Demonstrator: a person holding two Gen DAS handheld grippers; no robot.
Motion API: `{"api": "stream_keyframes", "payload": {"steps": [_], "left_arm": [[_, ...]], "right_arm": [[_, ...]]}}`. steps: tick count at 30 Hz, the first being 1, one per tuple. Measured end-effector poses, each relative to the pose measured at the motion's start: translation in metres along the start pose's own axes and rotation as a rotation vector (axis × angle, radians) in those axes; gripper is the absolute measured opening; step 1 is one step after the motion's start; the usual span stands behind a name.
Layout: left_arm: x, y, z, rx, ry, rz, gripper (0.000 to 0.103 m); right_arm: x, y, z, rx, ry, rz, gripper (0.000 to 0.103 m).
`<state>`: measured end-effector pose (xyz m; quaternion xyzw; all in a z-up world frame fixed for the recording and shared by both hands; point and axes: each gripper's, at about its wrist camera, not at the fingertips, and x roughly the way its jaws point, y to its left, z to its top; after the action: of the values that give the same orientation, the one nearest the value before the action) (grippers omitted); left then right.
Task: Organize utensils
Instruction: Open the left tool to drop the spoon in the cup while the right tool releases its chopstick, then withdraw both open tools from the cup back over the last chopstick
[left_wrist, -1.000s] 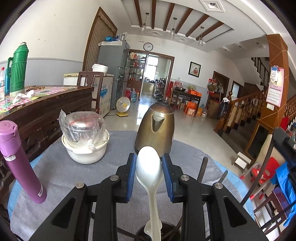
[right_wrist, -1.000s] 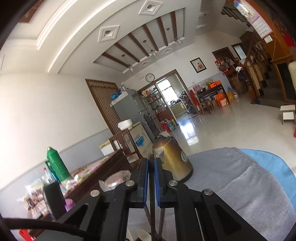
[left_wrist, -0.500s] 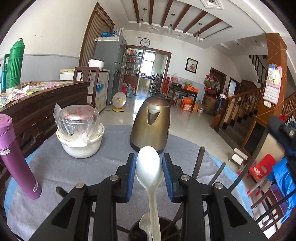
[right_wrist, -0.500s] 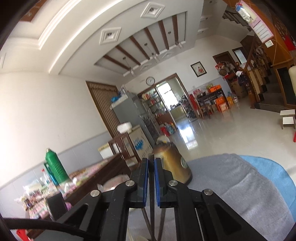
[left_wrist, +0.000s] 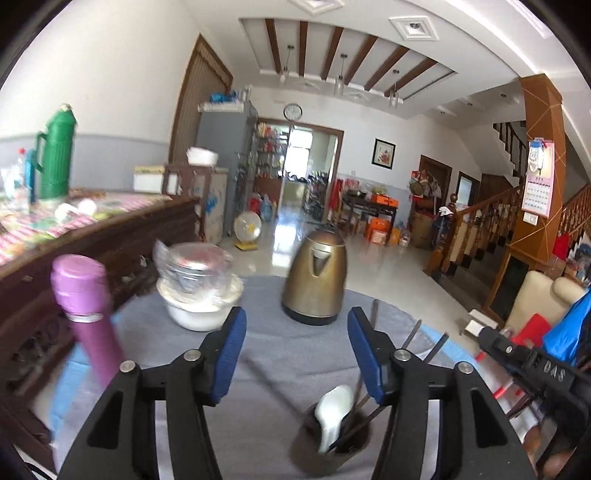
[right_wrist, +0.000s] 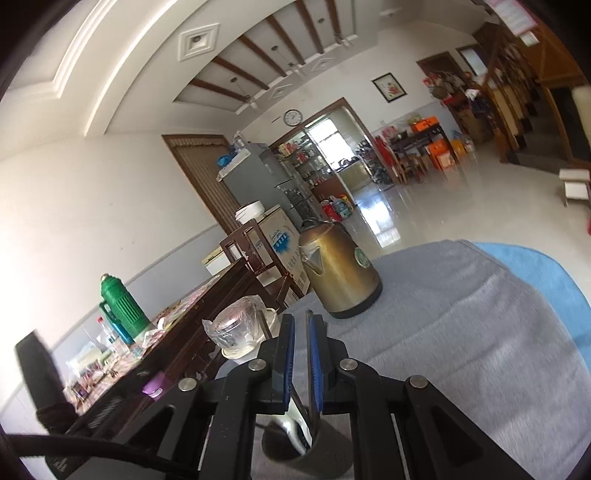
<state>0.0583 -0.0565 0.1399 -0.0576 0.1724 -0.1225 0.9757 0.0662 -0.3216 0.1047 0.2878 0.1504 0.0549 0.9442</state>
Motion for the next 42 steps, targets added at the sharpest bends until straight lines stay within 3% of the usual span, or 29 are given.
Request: {"api": "stream_keyframes", "payload": {"steps": [3, 10, 14, 18, 20, 22, 34, 36, 42], "left_arm": [[-0.031, 0.015, -0.017, 0.015, 0.014, 0.028, 0.066], [-0.073, 0.044, -0.086, 0.016, 0.212, 0.102, 0.067], [-0.091, 0.041, -0.103, -0.013, 0.268, 0.115, 0.067], [-0.115, 0.031, -0.112, -0.012, 0.277, 0.133, 0.067], [-0.127, 0.029, -0.113, -0.004, 0.271, 0.134, 0.068], [-0.141, 0.025, -0.11, 0.01, 0.251, 0.157, 0.072], [-0.207, 0.007, -0.126, 0.065, 0.216, 0.203, 0.076], [-0.21, 0.007, -0.126, 0.072, 0.204, 0.209, 0.081], [-0.21, 0.013, -0.132, 0.08, 0.211, 0.23, 0.081]], "right_arm": [[-0.017, -0.009, -0.011, 0.031, 0.022, -0.003, 0.017], [-0.034, -0.019, -0.071, 0.027, 0.224, -0.055, 0.019], [-0.048, -0.013, -0.094, 0.03, 0.287, -0.047, 0.019], [-0.071, 0.01, -0.102, -0.014, 0.276, -0.018, 0.022], [-0.086, 0.019, -0.106, -0.029, 0.26, 0.003, 0.031], [-0.101, 0.032, -0.11, -0.047, 0.239, 0.023, 0.034], [-0.161, 0.052, -0.134, -0.018, 0.208, 0.078, 0.034], [-0.168, 0.055, -0.138, -0.031, 0.196, 0.08, 0.034], [-0.162, 0.052, -0.143, -0.022, 0.199, 0.062, 0.034]]}}
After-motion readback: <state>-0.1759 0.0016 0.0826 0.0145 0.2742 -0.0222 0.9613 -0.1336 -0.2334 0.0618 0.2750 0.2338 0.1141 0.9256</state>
